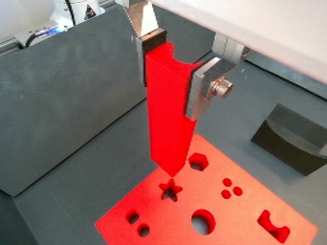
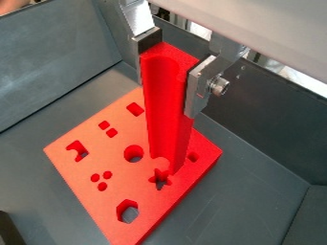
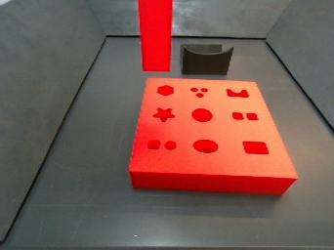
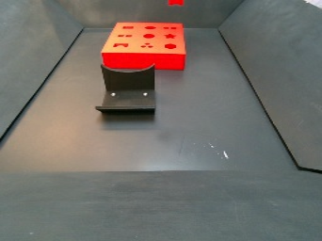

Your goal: Insert the arch object.

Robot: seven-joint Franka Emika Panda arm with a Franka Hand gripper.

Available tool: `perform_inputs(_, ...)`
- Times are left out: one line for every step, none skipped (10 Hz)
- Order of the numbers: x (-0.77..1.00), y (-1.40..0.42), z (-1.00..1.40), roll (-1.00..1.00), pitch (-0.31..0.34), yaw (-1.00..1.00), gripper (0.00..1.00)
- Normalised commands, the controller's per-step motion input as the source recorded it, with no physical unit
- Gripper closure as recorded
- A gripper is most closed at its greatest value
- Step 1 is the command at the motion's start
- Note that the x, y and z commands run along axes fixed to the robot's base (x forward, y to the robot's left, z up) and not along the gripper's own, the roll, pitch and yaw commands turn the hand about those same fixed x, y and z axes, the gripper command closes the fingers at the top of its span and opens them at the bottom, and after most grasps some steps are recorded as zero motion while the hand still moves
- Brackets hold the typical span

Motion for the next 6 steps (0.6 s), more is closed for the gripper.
perform_inputs(0.11, 0.00, -0.23, -0.02, -0.014, 0.00, 1.00)
perform_inputs(0.61, 0.00, -0.39, 0.00, -0.029, 0.00, 1.00)
perform_inputs(1.00, 0.18, -0.15, 0.00, -0.069, 0.00, 1.00)
perform_inputs(1.00, 0.20, -0.06, 0.00, -0.089, 0.00, 1.00)
perform_inputs(1.00, 0.17, -0.03, 0.00, -0.101, 0.00, 1.00)
perform_inputs(1.00, 0.17, 0.00, 0.00, -0.106, 0.00, 1.00)
